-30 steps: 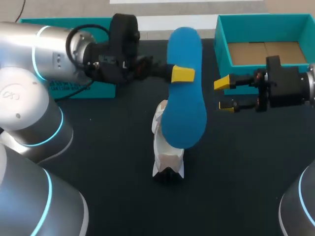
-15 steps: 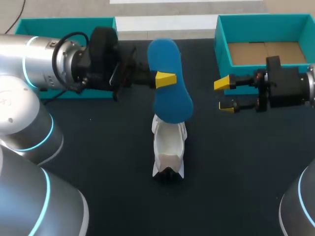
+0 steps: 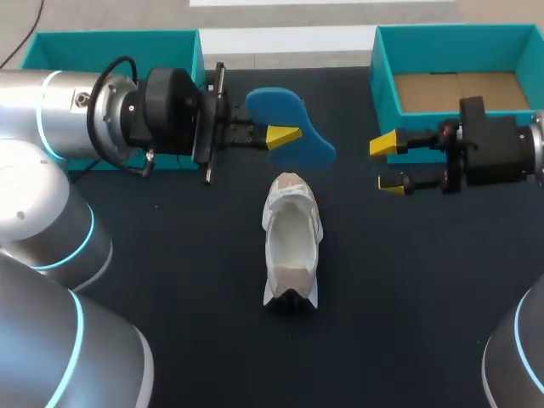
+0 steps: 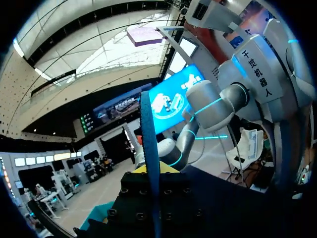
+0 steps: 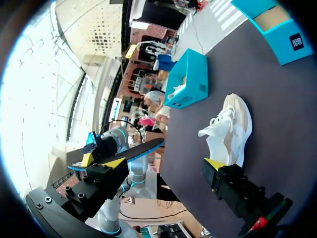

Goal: Take the shoe out of the shoebox, open the shoe tongue, remove and reinsert the insole, then place the shoe into the shoebox

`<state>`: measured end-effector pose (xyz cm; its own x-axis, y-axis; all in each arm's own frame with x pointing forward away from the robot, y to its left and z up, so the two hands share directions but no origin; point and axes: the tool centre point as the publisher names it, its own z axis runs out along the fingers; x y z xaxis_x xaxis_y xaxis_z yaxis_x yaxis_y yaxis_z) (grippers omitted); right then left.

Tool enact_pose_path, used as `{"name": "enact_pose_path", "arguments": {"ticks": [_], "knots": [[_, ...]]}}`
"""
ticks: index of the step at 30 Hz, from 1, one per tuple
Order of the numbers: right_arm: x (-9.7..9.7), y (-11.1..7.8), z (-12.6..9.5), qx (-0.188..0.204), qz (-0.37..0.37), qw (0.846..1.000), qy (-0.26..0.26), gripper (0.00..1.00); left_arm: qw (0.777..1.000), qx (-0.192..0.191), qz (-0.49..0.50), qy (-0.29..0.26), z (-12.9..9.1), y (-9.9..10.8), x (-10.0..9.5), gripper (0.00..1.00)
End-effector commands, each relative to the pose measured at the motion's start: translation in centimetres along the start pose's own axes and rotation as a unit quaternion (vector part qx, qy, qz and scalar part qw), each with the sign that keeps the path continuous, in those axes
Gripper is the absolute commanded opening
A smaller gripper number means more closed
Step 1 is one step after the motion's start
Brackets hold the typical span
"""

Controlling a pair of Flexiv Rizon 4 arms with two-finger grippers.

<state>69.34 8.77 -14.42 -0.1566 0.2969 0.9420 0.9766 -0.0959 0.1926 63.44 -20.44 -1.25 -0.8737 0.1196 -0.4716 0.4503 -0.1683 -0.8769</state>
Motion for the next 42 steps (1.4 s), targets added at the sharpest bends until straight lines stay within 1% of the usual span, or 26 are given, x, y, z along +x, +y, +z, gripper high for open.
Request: {"name": "enact_pose_path", "arguments": {"ticks": [1, 11, 13, 15, 16, 17, 18, 20, 21, 23, 25, 27, 28, 34, 35, 37, 38, 40, 42], "knots": [[0.0, 0.0, 0.2, 0.000, 0.000, 1.000, -0.001, 1.00, 0.985, 0.006, 0.166, -0.043, 0.0, 0.0, 1.0, 0.00], [0.0, 0.0, 0.2, 0.000, 0.000, 1.000, -0.001, 1.00, 0.986, 0.006, 0.162, -0.042, -0.1, 0.2, 1.2, 0.00], [0.0, 0.0, 0.2, 0.000, 0.000, 1.000, -0.001, 1.00, 0.981, 0.001, 0.188, -0.040, -0.4, 0.6, 1.4, 0.00], [0.0, 0.0, 0.2, 0.000, 0.000, 1.000, -0.001, 1.00, 0.974, -0.006, 0.222, -0.038, -0.7, 0.9, 1.5, 0.00], [0.0, 0.0, 0.2, 0.000, 0.000, 1.000, -0.001, 1.00, 0.961, -0.016, 0.276, -0.029, -0.8, 1.2, 1.6, 0.00], [0.0, 0.0, 0.2, 0.000, 0.000, 1.000, -0.001, 1.00, 0.963, -0.015, 0.268, -0.035, -0.9, 1.3, 1.5, 0.00], [0.0, 0.0, 0.2, 0.000, 0.000, 1.000, -0.001, 1.00, 0.950, -0.021, 0.308, -0.032, -1.1, 1.5, 1.5, 0.00], [0.0, 0.0, 0.2, 0.000, 0.000, 1.000, -0.001, 1.00, 0.950, -0.020, 0.309, -0.037, -1.3, 1.7, 1.4, 0.00], [0.0, 0.0, 0.2, 0.000, 0.000, 1.000, -0.001, 1.00, 0.940, -0.023, 0.338, -0.036, -1.4, 1.9, 1.4, 0.00], [0.0, 0.0, 0.2, 0.000, 0.000, 1.000, -0.001, 1.00, 0.934, -0.013, 0.354, -0.043, -1.6, 2.1, 1.4, 0.00], [0.0, 0.0, 0.2, 0.000, 0.000, 1.000, -0.001, 1.00, 0.909, -0.024, 0.415, -0.031, -1.8, 3.0, 1.6, 0.00], [0.0, 0.0, 0.2, 0.000, 0.000, 1.000, -0.001, 1.00, 0.900, -0.030, 0.433, -0.033, -2.0, 3.6, 1.7, 0.00], [0.0, 0.0, 0.2, 0.000, 0.000, 1.000, -0.001, 1.00, 0.890, -0.038, 0.453, -0.029, -2.1, 3.9, 1.8, 0.00], [0.0, 0.0, 0.2, 0.000, 0.000, 1.000, -0.001, 1.00, 0.872, -0.053, 0.485, -0.034, -2.5, 5.6, 3.0, 0.00], [0.0, 0.0, 0.2, 0.000, 0.000, 1.000, -0.001, 1.00, 0.863, -0.055, 0.501, -0.035, -2.5, 5.9, 3.2, 0.00], [0.0, 0.0, 0.2, 0.000, 0.000, 1.000, -0.001, 1.00, 0.860, -0.061, 0.504, -0.045, -2.6, 6.5, 3.4, 0.00], [-0.1, 0.0, 0.3, -0.002, 0.004, 1.000, 0.009, 1.00, 0.854, -0.066, 0.514, -0.048, -2.7, 6.8, 3.5, 0.00], [-0.2, 0.0, 0.4, -0.011, 0.002, 1.000, 0.015, 1.00, 0.852, -0.075, 0.516, -0.049, -2.8, 7.2, 3.7, 0.00], [-0.2, 0.1, 0.8, -0.007, 0.009, 1.000, 0.020, 1.00, 0.847, -0.078, 0.524, -0.048, -2.9, 7.7, 3.9, 0.00]]}}
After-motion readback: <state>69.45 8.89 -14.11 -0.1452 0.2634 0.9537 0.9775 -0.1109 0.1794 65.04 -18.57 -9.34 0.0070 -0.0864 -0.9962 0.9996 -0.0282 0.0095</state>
